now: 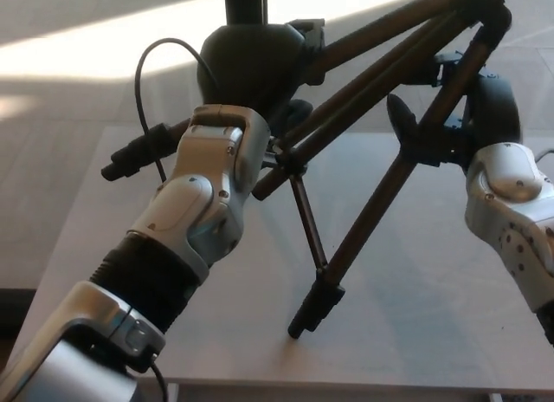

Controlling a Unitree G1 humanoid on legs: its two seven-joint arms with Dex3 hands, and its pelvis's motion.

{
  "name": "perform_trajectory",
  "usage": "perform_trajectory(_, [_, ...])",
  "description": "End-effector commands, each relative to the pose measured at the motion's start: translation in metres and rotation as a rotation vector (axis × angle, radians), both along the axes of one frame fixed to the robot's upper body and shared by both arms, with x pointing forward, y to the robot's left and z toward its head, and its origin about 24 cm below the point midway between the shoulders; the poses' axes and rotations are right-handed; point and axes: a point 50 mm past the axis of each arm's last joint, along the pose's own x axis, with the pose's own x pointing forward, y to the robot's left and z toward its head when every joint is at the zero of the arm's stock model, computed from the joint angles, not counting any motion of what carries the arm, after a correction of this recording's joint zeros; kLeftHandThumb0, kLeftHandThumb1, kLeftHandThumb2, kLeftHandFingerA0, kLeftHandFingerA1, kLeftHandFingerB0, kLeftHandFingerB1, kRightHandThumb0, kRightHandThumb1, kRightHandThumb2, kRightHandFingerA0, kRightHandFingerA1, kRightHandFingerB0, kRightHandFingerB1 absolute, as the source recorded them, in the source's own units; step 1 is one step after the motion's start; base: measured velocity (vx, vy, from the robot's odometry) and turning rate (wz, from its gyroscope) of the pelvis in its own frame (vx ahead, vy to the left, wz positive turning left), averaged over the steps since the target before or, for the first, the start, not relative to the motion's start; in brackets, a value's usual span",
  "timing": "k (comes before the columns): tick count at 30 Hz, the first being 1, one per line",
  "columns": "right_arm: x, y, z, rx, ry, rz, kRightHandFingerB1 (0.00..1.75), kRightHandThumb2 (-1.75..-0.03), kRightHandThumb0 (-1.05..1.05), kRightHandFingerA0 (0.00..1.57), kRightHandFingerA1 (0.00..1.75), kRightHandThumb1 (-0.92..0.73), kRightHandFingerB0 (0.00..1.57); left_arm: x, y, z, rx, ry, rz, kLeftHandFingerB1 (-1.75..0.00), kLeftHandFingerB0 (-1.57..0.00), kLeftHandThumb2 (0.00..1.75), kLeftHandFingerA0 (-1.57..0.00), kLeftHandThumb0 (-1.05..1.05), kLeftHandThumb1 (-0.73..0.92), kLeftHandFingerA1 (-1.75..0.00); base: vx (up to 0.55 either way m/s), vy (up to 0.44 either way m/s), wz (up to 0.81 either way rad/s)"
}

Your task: Use both hands of the robot to pick up the tripod lying in the middle of the desk and make it stand upright on the desk

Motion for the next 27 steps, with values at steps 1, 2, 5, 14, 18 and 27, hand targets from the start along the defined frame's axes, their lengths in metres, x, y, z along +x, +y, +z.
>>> perform_trajectory(1, [-0.011, 0.02, 0.179, -0.887, -0.548, 0.057, 1.22, -1.2, -0.26, 1.24, 1.42, -0.49, 0.93, -0.008, 0.023, -0.058, 0.023, 0.182, 0.024, -1.32, -0.76, 0.81, -0.88, -0.23, 0.7, -1.69, 0.0, 0.0, 0.0])
perform_trajectory(2, [-0.011, 0.022, 0.178, -0.896, -0.543, 0.063, 1.23, -1.19, -0.25, 1.24, 1.43, -0.48, 0.92, -0.008, 0.024, -0.06, -0.015, 0.195, 0.021, -1.13, -0.81, 0.85, -0.91, -0.2, 0.69, -1.58, 0.0, 0.0, 0.0])
perform_trajectory(5, [-0.01, 0.024, 0.176, -0.923, -0.533, 0.078, 1.49, -1.24, -0.18, 0.96, 1.75, -0.46, 0.78, -0.009, 0.024, -0.062, -0.045, 0.222, 0.036, -1.02, -0.81, 0.77, -0.88, -0.23, 0.69, -1.52, 0.0, 0.0, 0.0])
perform_trajectory(14, [-0.009, 0.044, 0.167, -1.015, -0.56, 0.127, 1.49, -1.24, -0.19, 0.97, 1.75, -0.47, 0.81, -0.02, 0.034, -0.087, -0.408, 0.23, 0.115, -1.25, -0.8, 0.82, -0.85, -0.14, 0.57, -1.55, 0.0, 0.0, 0.0])
perform_trajectory(18, [-0.01, 0.054, 0.165, -1.099, -0.585, 0.141, 1.52, -1.27, -0.27, 1.01, 1.75, -0.46, 0.82, -0.025, 0.037, -0.097, -0.656, 0.266, 0.182, -0.8, -0.64, 0.87, -0.82, -0.18, 0.62, -1.42, 0.0, 0.0, 0.0])
perform_trajectory(27, [-0.014, 0.058, 0.158, -1.172, -0.659, 0.171, 1.61, -1.32, -0.25, 0.99, 1.75, -0.41, 0.83, -0.033, 0.046, -0.112, -0.738, 0.341, 0.236, -0.87, -0.77, 0.94, -0.74, -0.16, 0.61, -1.43, 0.0, 0.0, 0.0])
